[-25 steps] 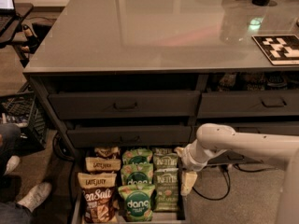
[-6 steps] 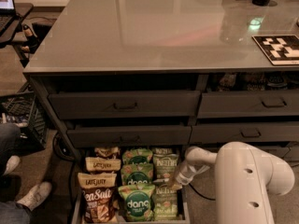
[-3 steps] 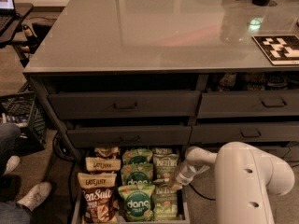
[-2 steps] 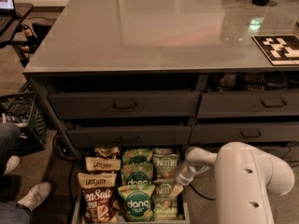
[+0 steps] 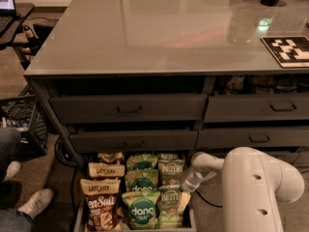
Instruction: Pick green jalapeno chip bag from bottom drawer and place on counter
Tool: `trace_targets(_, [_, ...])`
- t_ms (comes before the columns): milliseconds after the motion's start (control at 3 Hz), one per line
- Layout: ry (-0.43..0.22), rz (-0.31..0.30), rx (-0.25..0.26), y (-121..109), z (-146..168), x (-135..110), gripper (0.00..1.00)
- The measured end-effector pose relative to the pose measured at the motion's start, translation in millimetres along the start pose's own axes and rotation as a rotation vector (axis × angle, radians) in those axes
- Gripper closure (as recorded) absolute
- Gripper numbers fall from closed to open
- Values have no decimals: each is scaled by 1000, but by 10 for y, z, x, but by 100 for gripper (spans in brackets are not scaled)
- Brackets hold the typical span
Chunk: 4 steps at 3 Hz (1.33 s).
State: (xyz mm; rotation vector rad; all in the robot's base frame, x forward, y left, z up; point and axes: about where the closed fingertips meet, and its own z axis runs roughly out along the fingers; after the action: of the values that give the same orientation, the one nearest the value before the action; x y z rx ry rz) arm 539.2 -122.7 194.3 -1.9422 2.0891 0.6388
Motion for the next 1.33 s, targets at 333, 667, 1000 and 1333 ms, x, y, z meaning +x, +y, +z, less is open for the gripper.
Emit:
trace_targets(333, [4,-33,32,102,21,-21,0])
trace_targets(667, [-4,-58,46,264,87,-64,0])
trace_targets(1000, [-5,-61,44,360,172,-60,0])
trace_targets(1333, [6,-40,58,417,178,34,0])
